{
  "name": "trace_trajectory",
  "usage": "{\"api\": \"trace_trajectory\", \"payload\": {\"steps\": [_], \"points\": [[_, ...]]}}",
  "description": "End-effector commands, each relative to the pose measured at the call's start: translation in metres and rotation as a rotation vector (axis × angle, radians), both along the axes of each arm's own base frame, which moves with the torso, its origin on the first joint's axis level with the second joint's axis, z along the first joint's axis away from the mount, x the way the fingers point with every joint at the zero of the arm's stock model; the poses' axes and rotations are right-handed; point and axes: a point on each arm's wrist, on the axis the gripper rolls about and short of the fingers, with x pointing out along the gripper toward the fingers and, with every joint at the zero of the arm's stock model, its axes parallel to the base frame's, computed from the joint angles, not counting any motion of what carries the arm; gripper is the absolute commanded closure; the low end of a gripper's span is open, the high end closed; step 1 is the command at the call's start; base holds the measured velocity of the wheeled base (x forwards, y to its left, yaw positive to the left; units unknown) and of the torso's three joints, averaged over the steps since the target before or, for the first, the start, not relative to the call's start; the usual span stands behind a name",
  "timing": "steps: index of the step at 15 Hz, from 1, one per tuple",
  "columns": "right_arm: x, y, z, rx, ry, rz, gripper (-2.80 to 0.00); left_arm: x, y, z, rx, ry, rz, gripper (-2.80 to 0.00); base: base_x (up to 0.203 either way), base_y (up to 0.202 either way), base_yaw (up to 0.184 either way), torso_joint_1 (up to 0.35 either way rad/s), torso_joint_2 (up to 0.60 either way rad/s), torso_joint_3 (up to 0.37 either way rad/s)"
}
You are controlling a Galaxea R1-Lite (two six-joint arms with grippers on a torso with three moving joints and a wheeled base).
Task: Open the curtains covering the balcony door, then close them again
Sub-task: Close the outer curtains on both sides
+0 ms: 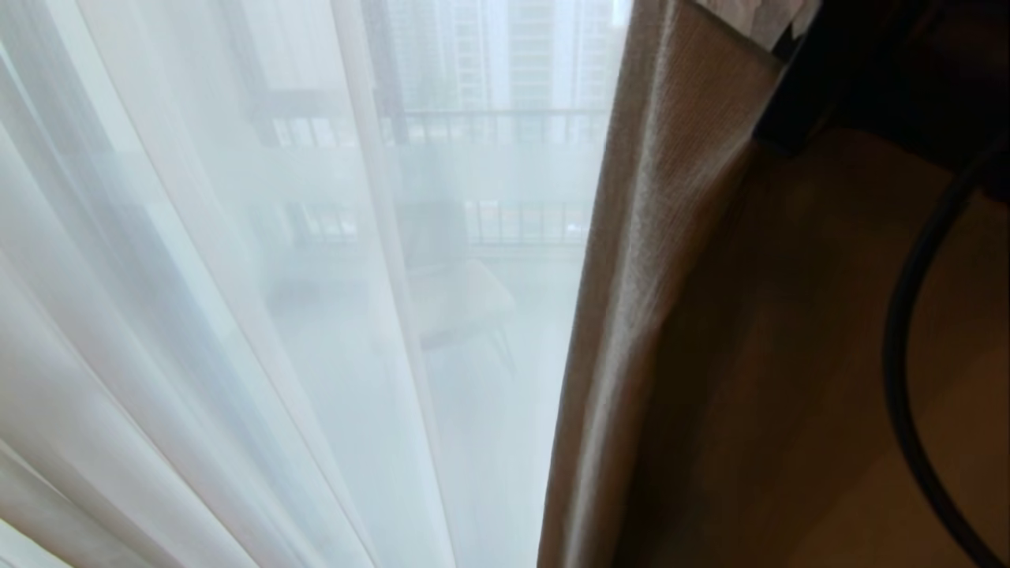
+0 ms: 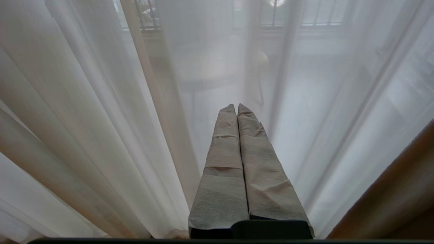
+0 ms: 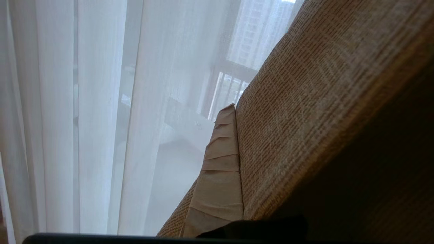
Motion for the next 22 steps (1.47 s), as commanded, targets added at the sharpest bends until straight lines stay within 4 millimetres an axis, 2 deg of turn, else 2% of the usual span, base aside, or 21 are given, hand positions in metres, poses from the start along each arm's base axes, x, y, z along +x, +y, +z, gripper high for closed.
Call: {"api": "trace_trajectory", "payload": {"steps": [1, 7, 18, 22], "points": [[0.0, 0.014, -0.007, -0.026, 0.014, 0.026, 0.0, 0.0, 0.0, 0.0, 0.0, 0.0, 0.0, 0.0, 0.0, 0.0, 0.0, 0.0, 0.0, 0.0], [-0.013, 0.044, -0.009, -0.028, 0.002, 0.069, 0.0, 0.0, 0.0, 0.0, 0.0, 0.0, 0.001, 0.0, 0.0, 0.0, 0.0, 0.0, 0.0, 0.0], [-0.028, 0.074, -0.024, -0.089, -0.074, 0.106, 0.0, 0.0, 0.0, 0.0, 0.0, -0.001, 0.001, 0.0, 0.0, 0.0, 0.0, 0.0, 0.0, 0.0], [-0.028, 0.077, -0.024, -0.096, -0.094, 0.102, 0.0, 0.0, 0.0, 0.0, 0.0, 0.0, 0.0, 0.0, 0.0, 0.0, 0.0, 0.0, 0.0, 0.0]]}}
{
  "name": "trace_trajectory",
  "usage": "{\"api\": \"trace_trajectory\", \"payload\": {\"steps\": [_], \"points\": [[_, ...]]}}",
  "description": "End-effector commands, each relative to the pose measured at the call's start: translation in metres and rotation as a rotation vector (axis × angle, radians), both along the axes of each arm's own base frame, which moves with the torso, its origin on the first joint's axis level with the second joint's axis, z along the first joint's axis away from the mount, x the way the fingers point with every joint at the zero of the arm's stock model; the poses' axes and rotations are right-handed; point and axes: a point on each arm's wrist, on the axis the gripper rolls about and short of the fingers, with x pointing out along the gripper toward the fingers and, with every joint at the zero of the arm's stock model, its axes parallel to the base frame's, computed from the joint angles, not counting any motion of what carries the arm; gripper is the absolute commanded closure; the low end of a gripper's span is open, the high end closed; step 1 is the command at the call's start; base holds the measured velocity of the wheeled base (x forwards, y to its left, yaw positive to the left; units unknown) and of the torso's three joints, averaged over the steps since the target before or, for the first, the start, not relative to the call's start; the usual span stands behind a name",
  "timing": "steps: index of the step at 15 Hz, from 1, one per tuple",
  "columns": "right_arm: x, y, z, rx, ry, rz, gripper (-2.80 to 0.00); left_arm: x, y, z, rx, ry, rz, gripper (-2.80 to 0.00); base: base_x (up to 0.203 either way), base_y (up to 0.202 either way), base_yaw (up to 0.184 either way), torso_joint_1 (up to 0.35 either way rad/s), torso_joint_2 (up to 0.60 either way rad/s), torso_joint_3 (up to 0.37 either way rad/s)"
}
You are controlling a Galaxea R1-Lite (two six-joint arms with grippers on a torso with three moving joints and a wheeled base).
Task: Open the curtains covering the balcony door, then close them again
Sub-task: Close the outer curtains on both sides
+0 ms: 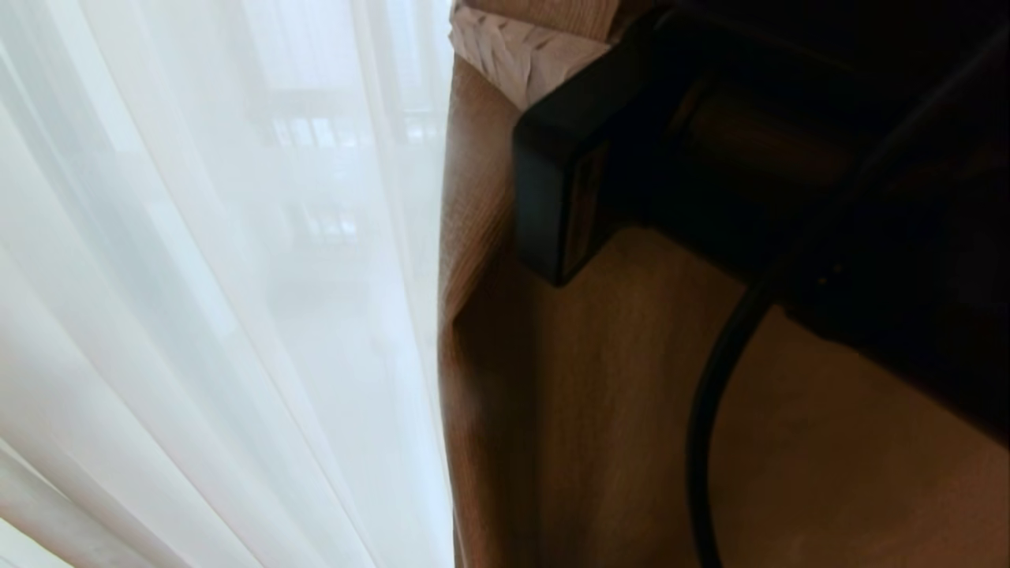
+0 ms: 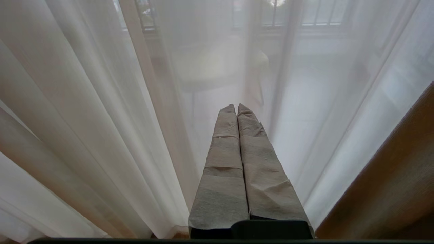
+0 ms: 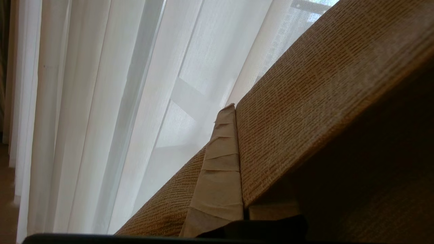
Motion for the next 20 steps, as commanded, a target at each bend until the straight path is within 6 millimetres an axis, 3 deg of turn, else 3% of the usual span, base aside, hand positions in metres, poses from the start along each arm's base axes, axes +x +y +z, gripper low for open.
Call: {"api": "trace_trajectory", "payload": {"steps": [1, 9, 20], "points": [[0.0, 0.002, -0.001, 0.002, -0.003, -0.001, 0.0, 0.0, 0.0, 0.0, 0.0, 0.0, 0.001, 0.0, 0.0, 0.0, 0.0, 0.0, 0.0, 0.0], [0.006, 0.021, -0.001, -0.02, -0.099, -0.024, 0.0, 0.0, 0.0, 0.0, 0.0, 0.0, 0.0, 0.0, 0.0, 0.0, 0.0, 0.0, 0.0, 0.0], [-0.01, 0.069, -0.015, -0.067, -0.141, 0.054, 0.0, 0.0, 0.0, 0.0, 0.0, -0.001, 0.001, 0.0, 0.0, 0.0, 0.0, 0.0, 0.0, 0.0]]}}
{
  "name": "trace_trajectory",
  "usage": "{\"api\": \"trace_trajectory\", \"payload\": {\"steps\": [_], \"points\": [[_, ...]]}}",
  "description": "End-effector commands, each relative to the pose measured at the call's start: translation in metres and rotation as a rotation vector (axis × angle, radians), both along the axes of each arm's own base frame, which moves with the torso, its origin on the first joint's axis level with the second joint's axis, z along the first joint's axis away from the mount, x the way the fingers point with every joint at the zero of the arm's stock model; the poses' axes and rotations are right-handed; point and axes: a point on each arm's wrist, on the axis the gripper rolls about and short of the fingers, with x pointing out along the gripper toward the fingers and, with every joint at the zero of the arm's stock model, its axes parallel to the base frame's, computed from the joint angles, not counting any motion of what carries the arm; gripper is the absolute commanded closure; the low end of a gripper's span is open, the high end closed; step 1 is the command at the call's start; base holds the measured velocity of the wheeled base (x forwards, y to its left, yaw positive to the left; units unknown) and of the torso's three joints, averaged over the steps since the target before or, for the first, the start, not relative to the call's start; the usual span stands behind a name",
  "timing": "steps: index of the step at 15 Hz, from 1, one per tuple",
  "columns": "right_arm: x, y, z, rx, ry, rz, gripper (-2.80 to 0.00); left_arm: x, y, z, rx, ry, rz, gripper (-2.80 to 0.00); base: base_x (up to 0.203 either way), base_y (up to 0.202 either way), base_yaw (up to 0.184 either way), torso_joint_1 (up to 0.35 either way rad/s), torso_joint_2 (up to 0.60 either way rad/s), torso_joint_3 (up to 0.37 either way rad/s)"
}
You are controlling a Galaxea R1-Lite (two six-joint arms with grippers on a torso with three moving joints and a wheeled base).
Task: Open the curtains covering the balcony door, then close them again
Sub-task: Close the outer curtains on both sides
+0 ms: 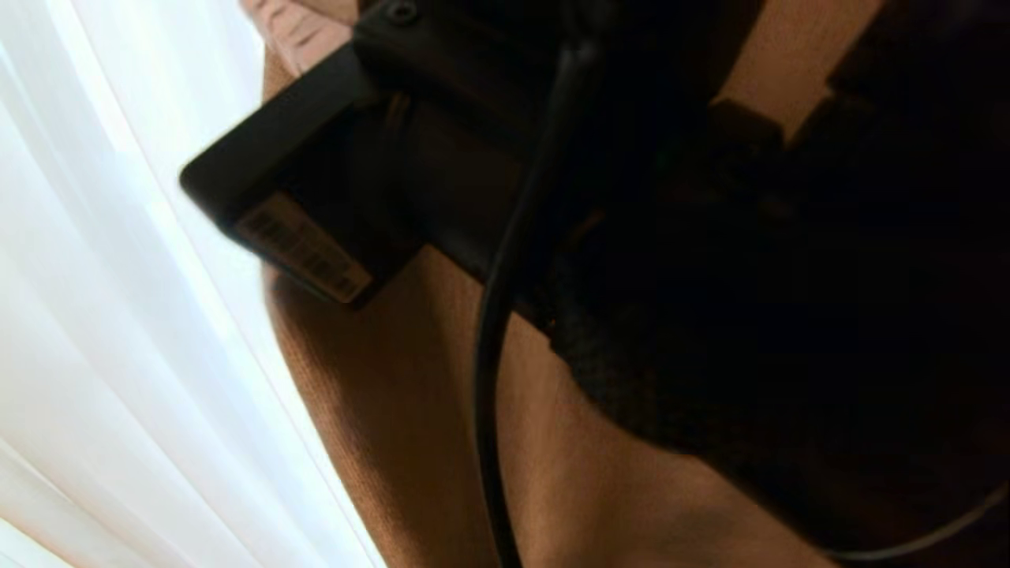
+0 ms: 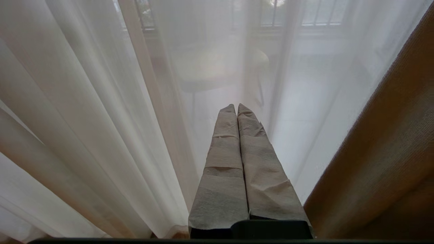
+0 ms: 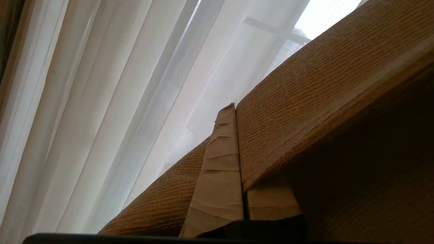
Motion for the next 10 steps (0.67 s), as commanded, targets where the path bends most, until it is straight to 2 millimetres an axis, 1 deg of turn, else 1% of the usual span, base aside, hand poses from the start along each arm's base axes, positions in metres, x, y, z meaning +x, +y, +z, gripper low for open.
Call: {"api": "trace_trajectory", "payload": {"steps": [1, 7, 10], "points": [[-0.002, 0.011, -0.01, -0.025, 0.002, 0.012, 0.0, 0.0, 0.0, 0.0, 0.0, 0.0, 0.001, 0.0, 0.0, 0.0, 0.0, 0.0, 0.0, 0.0], [-0.009, 0.021, -0.018, -0.051, -0.031, 0.022, 0.0, 0.0, 0.0, 0.0, 0.001, 0.0, 0.0, 0.0, 0.0, 0.0, 0.0, 0.0, 0.0, 0.0], [-0.01, 0.022, -0.018, -0.051, -0.035, 0.024, 0.0, 0.0, 0.0, 0.0, 0.001, 0.0, 0.002, 0.0, 0.0, 0.0, 0.0, 0.0, 0.0, 0.0]]}}
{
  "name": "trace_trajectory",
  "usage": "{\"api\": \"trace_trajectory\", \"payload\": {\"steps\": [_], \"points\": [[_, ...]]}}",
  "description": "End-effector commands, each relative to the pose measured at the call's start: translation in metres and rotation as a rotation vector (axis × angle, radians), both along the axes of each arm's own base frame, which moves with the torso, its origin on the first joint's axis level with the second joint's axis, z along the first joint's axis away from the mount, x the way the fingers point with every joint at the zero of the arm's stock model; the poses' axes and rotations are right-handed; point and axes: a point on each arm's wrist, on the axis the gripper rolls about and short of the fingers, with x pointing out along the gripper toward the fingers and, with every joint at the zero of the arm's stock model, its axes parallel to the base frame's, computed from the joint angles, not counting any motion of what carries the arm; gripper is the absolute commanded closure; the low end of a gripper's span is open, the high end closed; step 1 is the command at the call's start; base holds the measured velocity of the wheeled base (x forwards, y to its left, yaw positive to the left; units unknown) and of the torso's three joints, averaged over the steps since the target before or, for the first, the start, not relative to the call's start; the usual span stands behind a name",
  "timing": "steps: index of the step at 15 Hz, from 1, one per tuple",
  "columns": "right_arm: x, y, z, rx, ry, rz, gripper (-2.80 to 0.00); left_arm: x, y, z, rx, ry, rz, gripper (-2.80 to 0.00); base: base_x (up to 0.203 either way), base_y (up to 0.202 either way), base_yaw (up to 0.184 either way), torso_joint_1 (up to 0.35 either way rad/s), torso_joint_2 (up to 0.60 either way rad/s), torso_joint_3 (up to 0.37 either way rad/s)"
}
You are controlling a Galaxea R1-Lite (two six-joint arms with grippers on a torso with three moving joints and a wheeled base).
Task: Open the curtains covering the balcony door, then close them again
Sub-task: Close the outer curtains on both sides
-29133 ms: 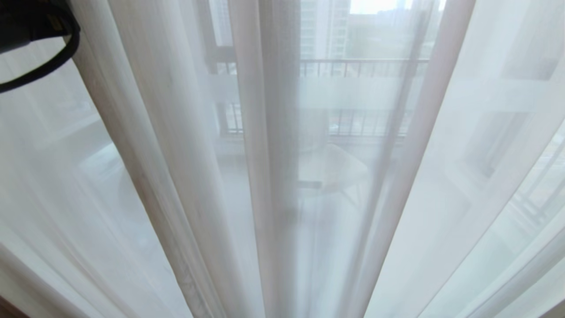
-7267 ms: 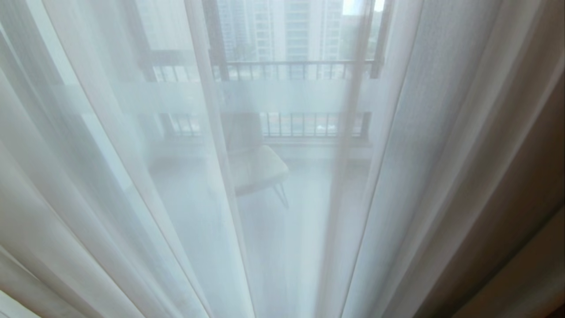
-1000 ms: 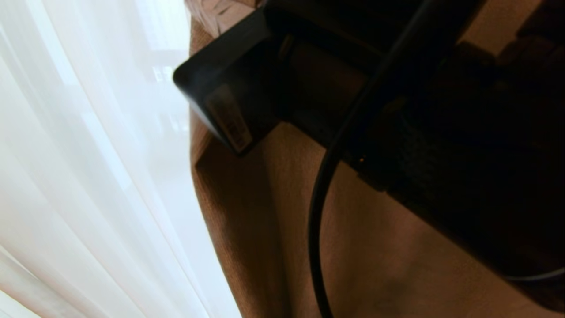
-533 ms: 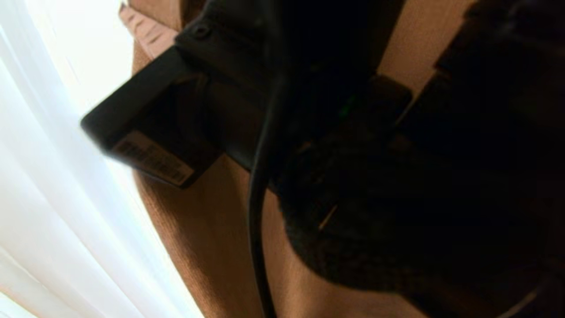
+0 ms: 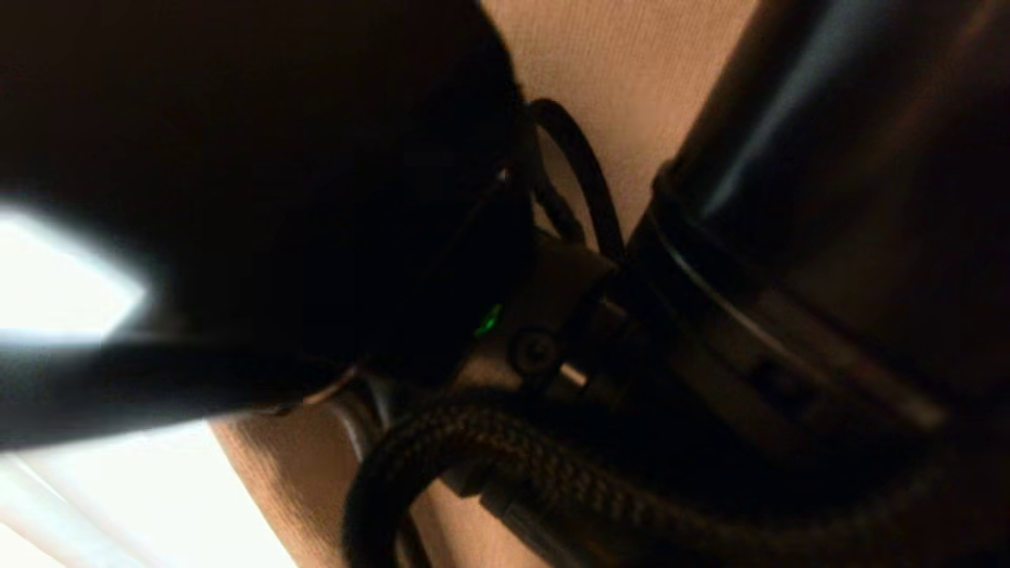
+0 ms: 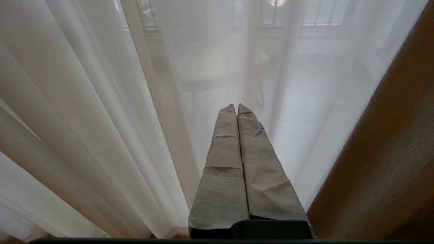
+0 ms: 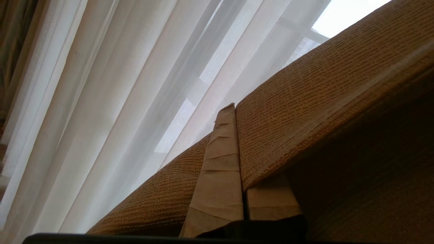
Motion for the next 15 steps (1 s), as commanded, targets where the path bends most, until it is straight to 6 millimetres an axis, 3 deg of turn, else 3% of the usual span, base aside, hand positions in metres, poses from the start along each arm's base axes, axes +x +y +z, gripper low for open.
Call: {"api": "trace_trajectory", "payload": {"steps": [1, 9, 15], "points": [[0.0, 0.001, 0.001, 0.007, -0.005, -0.001, 0.0, 0.0, 0.0, 0.0, 0.001, 0.0, 0.001, 0.0, 0.0, 0.0, 0.0, 0.0, 0.0, 0.0], [0.006, -0.009, 0.02, 0.074, 0.005, -0.016, 0.0, 0.0, 0.0, 0.0, 0.001, 0.0, 0.002, 0.0, 0.0, 0.0, 0.0, 0.0, 0.0, 0.0], [0.024, -0.022, 0.033, 0.109, 0.055, -0.051, 0.0, 0.0, 0.0, 0.0, 0.001, -0.001, 0.001, 0.0, 0.0, 0.0, 0.0, 0.0, 0.0, 0.0]]}}
